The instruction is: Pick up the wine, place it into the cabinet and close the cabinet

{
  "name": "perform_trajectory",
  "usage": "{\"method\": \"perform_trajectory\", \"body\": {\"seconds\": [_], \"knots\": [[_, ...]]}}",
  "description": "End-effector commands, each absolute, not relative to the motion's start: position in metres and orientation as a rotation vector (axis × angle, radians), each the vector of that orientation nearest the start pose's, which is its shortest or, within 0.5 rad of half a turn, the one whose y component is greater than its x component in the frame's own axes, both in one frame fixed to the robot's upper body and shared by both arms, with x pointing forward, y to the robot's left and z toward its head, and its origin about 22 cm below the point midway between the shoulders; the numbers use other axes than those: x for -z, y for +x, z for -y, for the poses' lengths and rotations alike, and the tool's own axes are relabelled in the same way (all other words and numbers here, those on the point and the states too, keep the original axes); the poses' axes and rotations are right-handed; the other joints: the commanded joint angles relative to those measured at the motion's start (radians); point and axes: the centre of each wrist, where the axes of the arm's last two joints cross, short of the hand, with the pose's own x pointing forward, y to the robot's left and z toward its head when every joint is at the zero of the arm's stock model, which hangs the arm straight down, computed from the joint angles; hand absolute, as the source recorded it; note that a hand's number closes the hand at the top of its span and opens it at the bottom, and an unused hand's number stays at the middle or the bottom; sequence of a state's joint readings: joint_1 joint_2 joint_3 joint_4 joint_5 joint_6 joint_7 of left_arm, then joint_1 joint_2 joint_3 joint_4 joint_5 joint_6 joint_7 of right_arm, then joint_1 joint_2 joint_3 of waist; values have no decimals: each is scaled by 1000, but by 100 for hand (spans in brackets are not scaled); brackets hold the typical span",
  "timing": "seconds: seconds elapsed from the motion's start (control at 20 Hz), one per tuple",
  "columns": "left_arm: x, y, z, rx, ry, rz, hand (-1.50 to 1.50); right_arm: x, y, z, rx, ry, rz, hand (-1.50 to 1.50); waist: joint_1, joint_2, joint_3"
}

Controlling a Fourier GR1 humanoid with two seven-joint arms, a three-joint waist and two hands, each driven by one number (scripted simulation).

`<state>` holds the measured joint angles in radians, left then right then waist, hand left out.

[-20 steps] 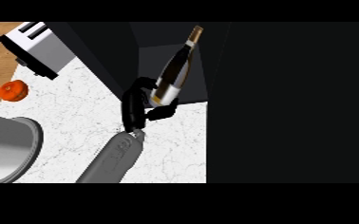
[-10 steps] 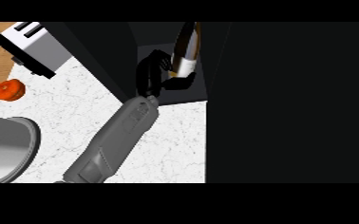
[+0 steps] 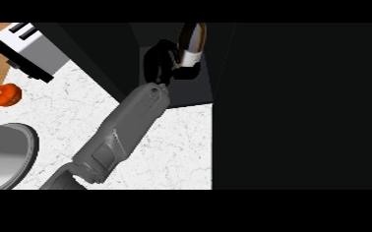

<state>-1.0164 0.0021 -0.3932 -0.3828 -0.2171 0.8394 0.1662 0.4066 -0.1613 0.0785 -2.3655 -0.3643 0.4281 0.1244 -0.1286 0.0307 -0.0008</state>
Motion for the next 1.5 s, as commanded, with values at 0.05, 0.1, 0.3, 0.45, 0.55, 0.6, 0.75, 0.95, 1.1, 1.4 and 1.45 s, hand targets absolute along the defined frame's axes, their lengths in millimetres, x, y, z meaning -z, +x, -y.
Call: {"method": "perform_trajectory", "body": {"seconds": [0.05,0.1,0.3,0.45,0.55,0.6,0.75,0.95,1.1,1.4,1.45], "knots": [[-25,416,-80,364,909,1491,150,-134,122,246,-326,543,1862,-150,-4,8,-1],[-31,419,-77,354,934,1498,150,-137,121,252,-339,533,1880,-150,-4,4,0],[-20,417,-86,367,988,1491,-150,-135,117,248,-336,549,1874,-150,-9,4,0],[-15,418,-92,404,1000,1434,-150,-132,120,251,-355,532,1877,-150,-18,9,0],[-24,423,-90,422,996,1432,-150,-139,113,254,-344,530,1888,-150,-6,4,0],[-5,413,-97,418,1003,1423,-150,-135,115,256,-348,542,1867,-150,-5,5,-1],[-15,418,-92,418,996,1434,-150,-135,118,252,-325,548,1878,-150,-1,7,-1],[-3,410,-96,359,952,1452,-150,-133,116,250,-337,565,1856,-150,3,8,-3],[-25,419,-85,297,874,1529,-150,-136,117,246,-345,567,1862,-150,11,6,-3],[-28,416,-84,195,769,1627,-150,-133,107,244,-335,575,1849,-150,18,-3,-3],[-27,416,-86,206,752,1646,-150,-138,107,243,-312,571,1860,-150,25,-1,-4]]}}
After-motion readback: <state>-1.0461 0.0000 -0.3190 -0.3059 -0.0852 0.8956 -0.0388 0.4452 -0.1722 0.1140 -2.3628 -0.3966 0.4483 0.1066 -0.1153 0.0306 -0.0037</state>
